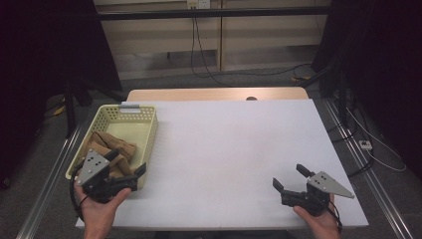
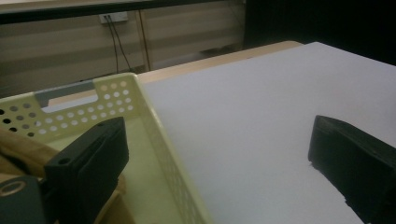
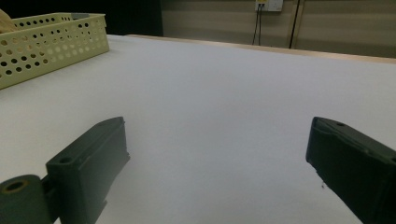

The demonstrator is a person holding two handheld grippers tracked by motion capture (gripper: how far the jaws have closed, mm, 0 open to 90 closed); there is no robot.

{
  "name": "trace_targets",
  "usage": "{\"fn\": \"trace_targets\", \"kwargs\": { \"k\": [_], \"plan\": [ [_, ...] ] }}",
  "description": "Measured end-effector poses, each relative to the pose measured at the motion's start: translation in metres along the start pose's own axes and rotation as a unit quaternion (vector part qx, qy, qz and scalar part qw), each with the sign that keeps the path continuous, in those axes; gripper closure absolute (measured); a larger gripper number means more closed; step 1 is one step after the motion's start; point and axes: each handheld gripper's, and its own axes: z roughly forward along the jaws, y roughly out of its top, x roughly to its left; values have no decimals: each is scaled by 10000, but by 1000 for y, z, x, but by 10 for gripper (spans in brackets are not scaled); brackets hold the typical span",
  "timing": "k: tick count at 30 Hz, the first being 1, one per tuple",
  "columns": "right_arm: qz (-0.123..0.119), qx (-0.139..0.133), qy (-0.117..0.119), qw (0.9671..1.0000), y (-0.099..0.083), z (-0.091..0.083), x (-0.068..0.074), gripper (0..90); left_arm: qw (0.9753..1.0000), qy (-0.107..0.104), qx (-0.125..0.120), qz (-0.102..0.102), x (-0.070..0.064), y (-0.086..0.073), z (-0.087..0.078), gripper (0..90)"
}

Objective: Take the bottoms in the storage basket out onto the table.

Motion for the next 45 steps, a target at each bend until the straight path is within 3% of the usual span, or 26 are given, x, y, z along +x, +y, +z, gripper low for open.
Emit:
{"fn": "trace_targets", "kwargs": {
  "k": [11,16,21,25,32,38,42,45],
  "plan": [
    [4,14,21,10000,0,1,1,51,9993,350,32,105,20,7,-18,59],
    [0,-7,18,10000,0,0,0,52,9989,457,52,31,24,9,-21,63],
    [-36,16,48,10000,0,2,1,51,9974,665,164,202,30,12,-26,64],
    [-36,34,45,10000,-1,2,1,51,9973,711,183,92,37,12,-30,63],
    [-39,32,41,10000,-1,2,2,51,9962,844,178,78,48,14,-38,63],
    [-18,48,29,10000,-1,2,2,51,9948,991,237,-83,66,11,-39,62],
    [-26,50,36,10000,-1,2,1,51,9935,1033,307,-365,80,12,-37,48],
    [-23,34,39,10000,0,2,2,51,9929,1098,269,-373,87,19,-35,51]
  ]
}}
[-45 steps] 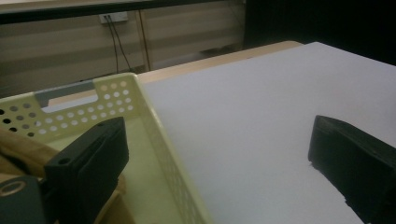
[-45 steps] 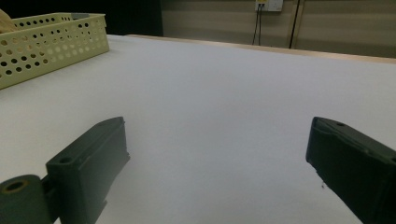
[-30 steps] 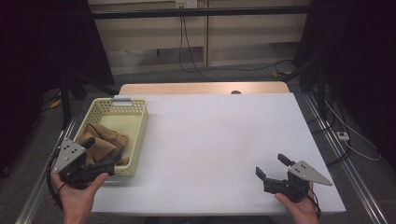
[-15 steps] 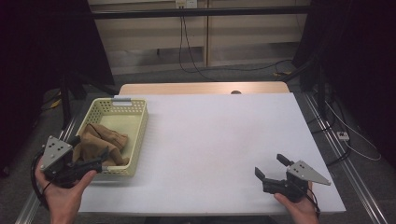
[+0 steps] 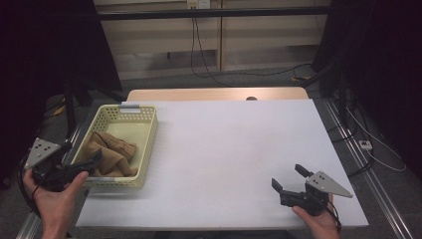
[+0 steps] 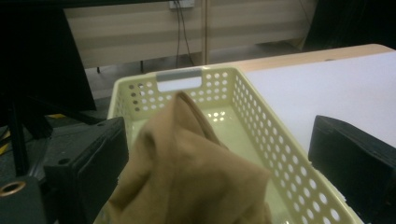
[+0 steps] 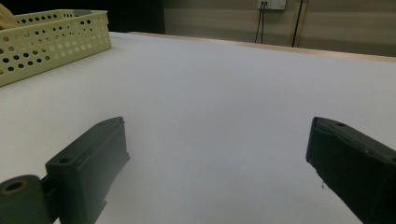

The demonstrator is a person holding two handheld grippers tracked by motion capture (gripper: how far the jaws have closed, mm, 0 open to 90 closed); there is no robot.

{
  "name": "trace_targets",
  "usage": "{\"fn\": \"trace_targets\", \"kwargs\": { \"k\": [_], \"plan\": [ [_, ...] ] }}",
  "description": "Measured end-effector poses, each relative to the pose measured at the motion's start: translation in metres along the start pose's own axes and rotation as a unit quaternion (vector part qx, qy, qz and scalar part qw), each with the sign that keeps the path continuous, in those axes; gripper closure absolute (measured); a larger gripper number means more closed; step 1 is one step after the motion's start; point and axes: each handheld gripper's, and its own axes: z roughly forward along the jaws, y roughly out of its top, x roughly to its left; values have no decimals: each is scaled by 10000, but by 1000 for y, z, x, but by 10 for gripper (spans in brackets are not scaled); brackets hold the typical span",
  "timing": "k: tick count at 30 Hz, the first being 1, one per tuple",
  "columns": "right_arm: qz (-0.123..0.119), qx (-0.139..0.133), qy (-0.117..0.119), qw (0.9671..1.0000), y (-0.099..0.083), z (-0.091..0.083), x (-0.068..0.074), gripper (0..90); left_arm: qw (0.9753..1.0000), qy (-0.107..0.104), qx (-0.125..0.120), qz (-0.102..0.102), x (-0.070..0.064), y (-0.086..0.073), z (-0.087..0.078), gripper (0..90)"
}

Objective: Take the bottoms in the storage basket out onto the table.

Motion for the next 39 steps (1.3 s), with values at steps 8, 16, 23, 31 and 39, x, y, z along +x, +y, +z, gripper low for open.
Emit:
{"fn": "trace_targets", "kwargs": {
  "k": [8,16,23,31,39],
  "plan": [
    [-22,18,29,10000,-1,0,0,51,9996,166,217,71,4,9,24,45],
    [17,30,23,10000,-1,1,-1,51,9969,-504,425,-428,13,19,49,47],
    [14,49,61,10000,-1,0,0,50,9949,-45,976,-265,17,8,65,90],
    [-15,44,40,10000,-1,0,0,50,9893,-14,1442,-209,19,-6,77,82],
    [-9,43,45,10000,-1,-1,0,50,9836,-39,1792,-186,18,-14,86,90]
  ]
}}
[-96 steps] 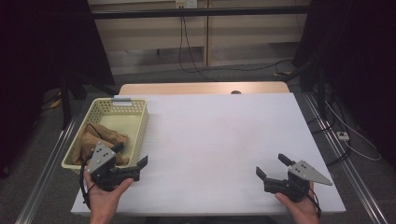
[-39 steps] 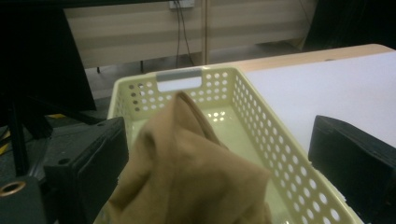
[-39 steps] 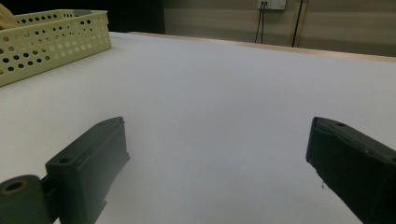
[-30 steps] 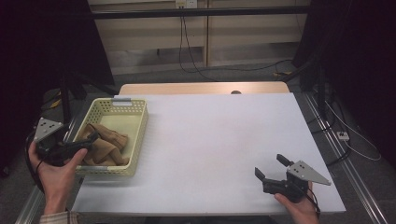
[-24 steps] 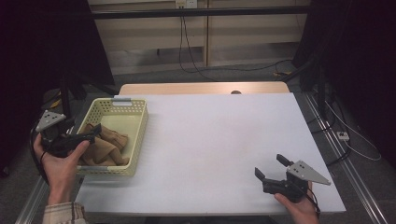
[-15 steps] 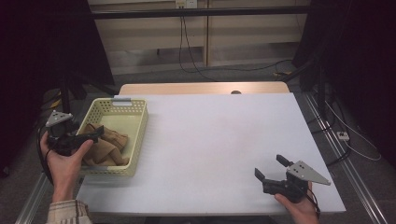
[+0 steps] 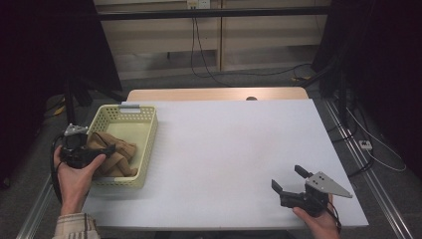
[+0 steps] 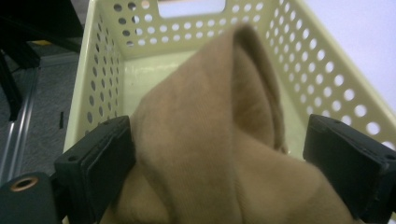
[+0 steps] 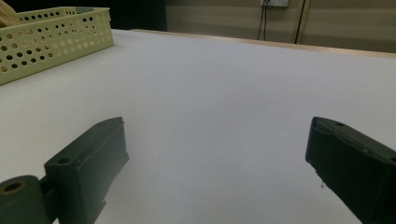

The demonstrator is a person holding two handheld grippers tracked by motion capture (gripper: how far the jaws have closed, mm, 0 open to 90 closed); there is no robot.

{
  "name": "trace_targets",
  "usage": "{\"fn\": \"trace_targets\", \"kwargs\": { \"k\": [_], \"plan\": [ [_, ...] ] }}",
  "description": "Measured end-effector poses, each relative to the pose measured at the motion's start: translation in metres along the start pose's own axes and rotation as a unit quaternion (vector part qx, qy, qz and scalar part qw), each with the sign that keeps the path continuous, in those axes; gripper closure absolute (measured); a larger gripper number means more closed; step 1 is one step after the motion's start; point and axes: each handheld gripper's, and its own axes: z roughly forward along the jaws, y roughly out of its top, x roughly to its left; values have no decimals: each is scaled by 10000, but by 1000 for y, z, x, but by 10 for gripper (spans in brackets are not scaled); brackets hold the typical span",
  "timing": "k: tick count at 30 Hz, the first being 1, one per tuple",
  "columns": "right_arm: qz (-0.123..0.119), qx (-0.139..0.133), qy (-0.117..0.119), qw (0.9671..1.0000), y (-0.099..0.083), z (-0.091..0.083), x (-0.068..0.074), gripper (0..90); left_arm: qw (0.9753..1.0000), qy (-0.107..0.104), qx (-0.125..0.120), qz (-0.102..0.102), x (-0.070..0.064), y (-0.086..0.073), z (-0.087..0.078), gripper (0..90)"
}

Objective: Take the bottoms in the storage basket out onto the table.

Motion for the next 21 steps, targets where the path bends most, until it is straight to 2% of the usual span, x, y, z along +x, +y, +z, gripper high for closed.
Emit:
{"fn": "trace_targets", "kwargs": {
  "k": [3,9,10,13,15,21],
  "plan": [
    [11,-3,1,10000,0,0,1,50,9998,-65,202,-15,1,-3,6,96],
    [13,21,13,10000,0,0,1,52,9992,22,388,-37,0,-6,13,111],
    [13,21,13,10000,0,0,1,52,9988,19,480,-9,0,-7,14,111],
    [-5,9,11,10000,0,0,1,52,9984,48,564,-75,2,-10,17,112],
    [4,6,7,10000,0,0,1,52,9980,-39,606,-146,3,-11,19,120],
    [19,-4,3,10000,0,-1,1,51,9969,21,785,-102,3,-14,21,179]
  ]
}}
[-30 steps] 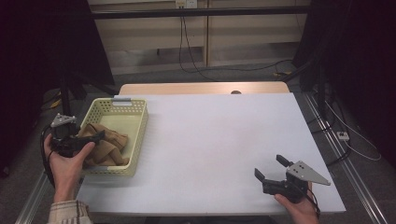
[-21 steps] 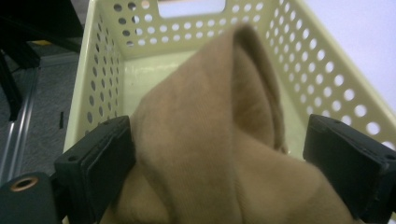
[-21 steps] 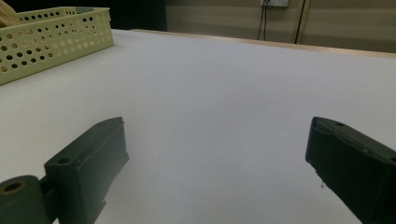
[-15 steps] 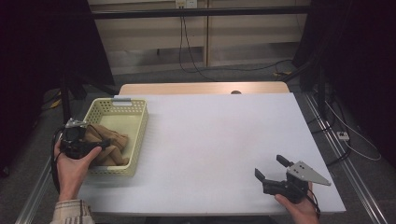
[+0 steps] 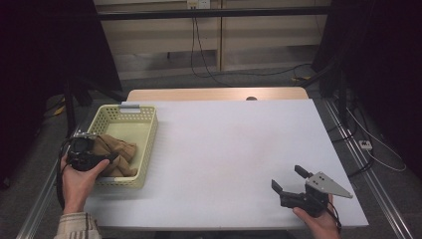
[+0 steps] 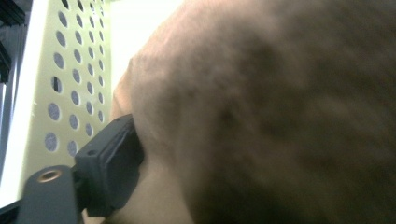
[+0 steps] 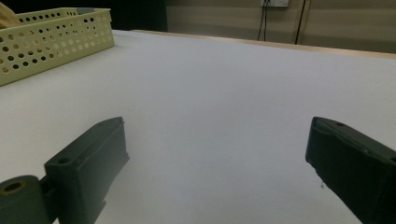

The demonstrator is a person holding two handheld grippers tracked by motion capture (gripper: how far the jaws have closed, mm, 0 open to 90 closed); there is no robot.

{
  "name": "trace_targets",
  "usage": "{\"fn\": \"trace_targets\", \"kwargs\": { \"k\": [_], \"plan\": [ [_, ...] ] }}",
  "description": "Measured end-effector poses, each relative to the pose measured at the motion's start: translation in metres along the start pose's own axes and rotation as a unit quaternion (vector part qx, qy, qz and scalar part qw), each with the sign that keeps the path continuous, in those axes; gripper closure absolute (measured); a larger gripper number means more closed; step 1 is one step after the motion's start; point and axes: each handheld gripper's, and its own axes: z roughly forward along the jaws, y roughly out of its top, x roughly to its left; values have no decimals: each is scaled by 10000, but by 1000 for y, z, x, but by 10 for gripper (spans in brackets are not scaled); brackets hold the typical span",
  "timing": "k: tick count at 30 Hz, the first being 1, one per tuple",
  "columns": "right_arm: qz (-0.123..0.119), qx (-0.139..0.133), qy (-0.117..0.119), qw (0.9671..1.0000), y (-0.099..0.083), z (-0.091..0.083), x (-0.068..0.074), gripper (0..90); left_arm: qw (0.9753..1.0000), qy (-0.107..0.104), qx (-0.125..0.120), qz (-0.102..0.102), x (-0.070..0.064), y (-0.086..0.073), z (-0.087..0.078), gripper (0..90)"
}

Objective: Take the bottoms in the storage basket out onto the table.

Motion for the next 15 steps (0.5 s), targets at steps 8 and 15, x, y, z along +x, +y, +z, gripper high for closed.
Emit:
{"fn": "trace_targets", "kwargs": {
  "k": [8,15],
  "plan": [
    [17,6,9,10000,0,0,0,51,9996,131,191,187,-3,-2,4,438],
    [13,6,7,10000,0,-1,0,51,9997,221,-16,32,-2,-5,0,739]
  ]
}}
